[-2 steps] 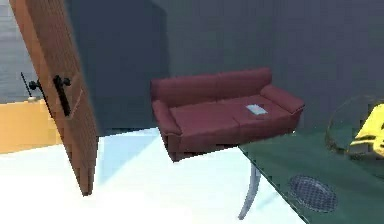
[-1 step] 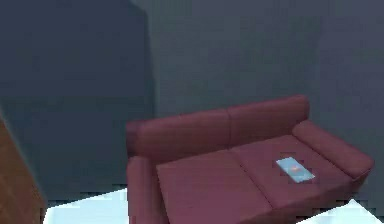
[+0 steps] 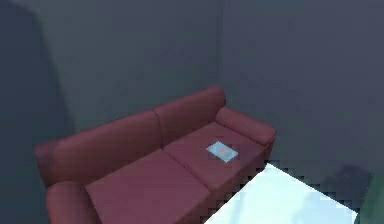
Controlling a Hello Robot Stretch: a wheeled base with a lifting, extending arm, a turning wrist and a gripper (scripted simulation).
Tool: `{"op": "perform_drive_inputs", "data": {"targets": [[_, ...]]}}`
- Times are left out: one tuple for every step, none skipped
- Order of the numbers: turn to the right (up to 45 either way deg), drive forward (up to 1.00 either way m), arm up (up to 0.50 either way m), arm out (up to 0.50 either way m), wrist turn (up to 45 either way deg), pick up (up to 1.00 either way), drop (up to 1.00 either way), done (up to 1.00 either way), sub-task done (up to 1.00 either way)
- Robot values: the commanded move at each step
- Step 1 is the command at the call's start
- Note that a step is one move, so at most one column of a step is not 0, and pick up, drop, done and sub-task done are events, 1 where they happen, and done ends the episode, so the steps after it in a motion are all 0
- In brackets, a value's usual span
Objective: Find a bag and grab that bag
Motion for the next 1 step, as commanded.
{"op": "perform_drive_inputs", "data": {"targets": [[0.0,0.25,0.0,0.0,0.0,0.0,0.0,0.0,0.0]]}}
